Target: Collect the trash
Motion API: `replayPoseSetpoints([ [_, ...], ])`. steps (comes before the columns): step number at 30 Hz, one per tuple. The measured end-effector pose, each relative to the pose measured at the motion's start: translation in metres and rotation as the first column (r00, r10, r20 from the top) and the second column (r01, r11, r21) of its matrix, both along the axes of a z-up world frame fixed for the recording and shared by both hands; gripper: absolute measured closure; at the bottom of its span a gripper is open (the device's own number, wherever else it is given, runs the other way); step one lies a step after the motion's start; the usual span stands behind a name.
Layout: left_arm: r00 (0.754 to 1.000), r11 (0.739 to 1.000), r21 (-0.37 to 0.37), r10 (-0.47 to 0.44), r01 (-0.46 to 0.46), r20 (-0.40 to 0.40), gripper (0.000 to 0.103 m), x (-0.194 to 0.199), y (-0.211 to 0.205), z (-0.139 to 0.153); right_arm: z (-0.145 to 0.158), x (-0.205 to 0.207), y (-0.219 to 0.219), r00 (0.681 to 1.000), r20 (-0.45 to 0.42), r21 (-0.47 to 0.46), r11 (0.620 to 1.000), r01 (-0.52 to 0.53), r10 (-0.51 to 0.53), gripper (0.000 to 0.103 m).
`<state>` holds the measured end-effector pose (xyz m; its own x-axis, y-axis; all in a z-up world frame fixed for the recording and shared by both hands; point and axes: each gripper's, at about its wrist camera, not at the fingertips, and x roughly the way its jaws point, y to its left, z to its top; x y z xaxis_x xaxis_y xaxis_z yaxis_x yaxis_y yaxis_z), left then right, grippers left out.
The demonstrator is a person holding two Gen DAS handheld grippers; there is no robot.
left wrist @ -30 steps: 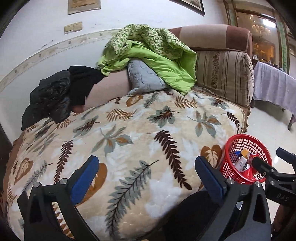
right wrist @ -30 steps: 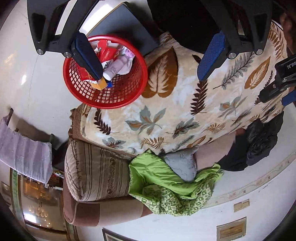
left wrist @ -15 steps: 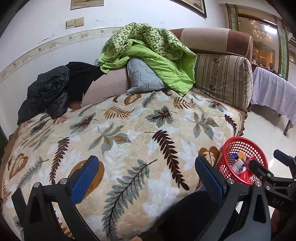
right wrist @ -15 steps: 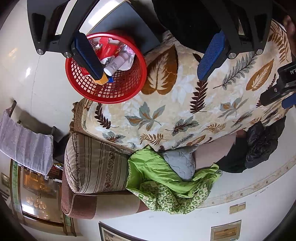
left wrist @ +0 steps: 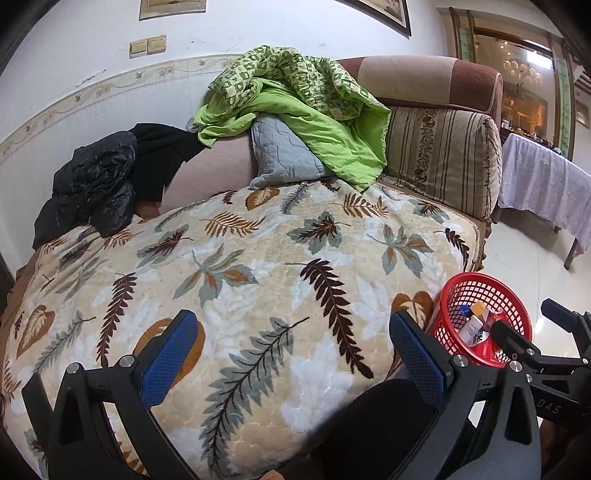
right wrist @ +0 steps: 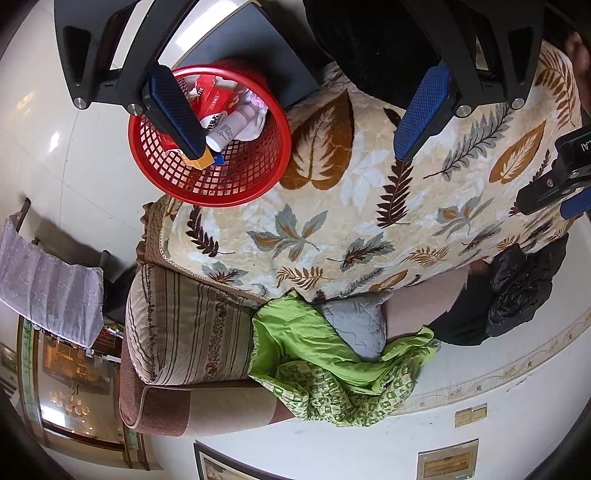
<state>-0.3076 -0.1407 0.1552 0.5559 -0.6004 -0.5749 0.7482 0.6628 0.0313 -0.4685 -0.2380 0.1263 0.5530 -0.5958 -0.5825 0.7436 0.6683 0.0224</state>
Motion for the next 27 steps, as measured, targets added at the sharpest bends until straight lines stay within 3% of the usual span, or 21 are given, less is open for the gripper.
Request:
replayPoseSetpoints([
  [20,1.0,1.0,-0.004,0.004,-0.004,0.013,0.0,-0.003,0.007,0.005,0.001,0.002,0.005,1.0,-0.003,-0.006,1.0,-0.011,0.011,0.0],
  [27,0.99,0.999,0.021,0.023,-0.027,0.138,0.0,-0.012,0.017,0.022,0.001,0.004,0.006,1.0,-0.002,-0.008,1.0,-0.015,0.015,0.0],
])
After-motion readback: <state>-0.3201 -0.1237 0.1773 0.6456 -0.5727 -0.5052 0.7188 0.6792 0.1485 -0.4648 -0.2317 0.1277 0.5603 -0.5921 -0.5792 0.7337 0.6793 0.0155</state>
